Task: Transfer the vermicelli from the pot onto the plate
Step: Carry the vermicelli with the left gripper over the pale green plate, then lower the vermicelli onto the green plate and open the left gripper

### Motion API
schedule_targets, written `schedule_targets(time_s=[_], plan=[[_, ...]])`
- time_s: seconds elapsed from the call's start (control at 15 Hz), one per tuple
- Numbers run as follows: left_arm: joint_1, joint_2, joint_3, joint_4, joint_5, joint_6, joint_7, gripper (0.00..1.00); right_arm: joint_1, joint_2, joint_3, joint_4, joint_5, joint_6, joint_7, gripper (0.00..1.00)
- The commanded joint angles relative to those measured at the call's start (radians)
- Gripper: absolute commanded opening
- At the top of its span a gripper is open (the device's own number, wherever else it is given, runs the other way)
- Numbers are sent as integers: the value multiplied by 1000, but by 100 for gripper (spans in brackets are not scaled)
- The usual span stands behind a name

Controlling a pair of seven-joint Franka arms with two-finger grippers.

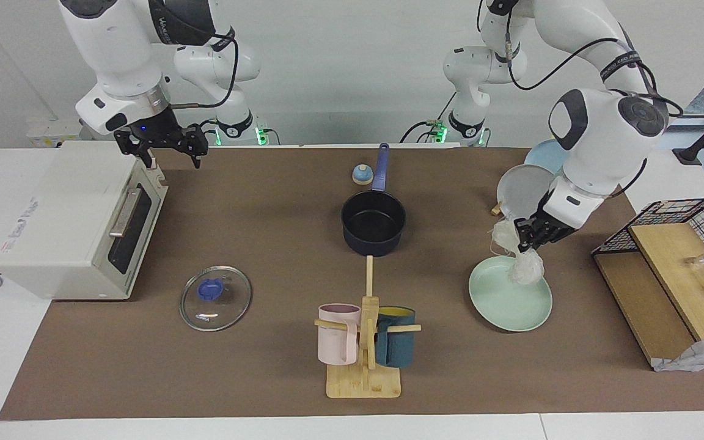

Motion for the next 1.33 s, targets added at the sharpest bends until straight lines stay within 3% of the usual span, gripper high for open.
schedule_targets(time_s=[0.0, 0.27, 0.67, 0.73, 0.8, 0.87, 1.07, 1.27], plan=[[10, 20, -8, -20, -16, 48, 49, 0, 4, 34, -5, 41, 4, -11, 16, 100], [7, 84, -7, -21, -14, 129, 62, 0, 4, 27, -6, 36, 7, -14, 19, 100], [16, 100, -3, -26, -7, 141, 195, 0, 0, 24, -18, 35, 19, -17, 21, 100], [18, 100, -3, -26, -7, 143, 203, 13, 0, 24, -23, 36, 19, -15, 9, 100], [18, 100, -3, -25, -7, 137, 201, 81, 0, 24, -23, 38, 19, -11, -5, 100], [18, 100, -3, -20, -7, 127, 201, 100, 3, 24, -25, 38, 19, -6, -25, 100], [18, 88, -2, -2, -7, 79, 201, 100, 3, 26, -40, 41, 19, -2, -44, 100], [24, 57, 0, 99, -8, -102, 195, 100, 4, 32, -57, 45, 22, 11, -119, 100]])
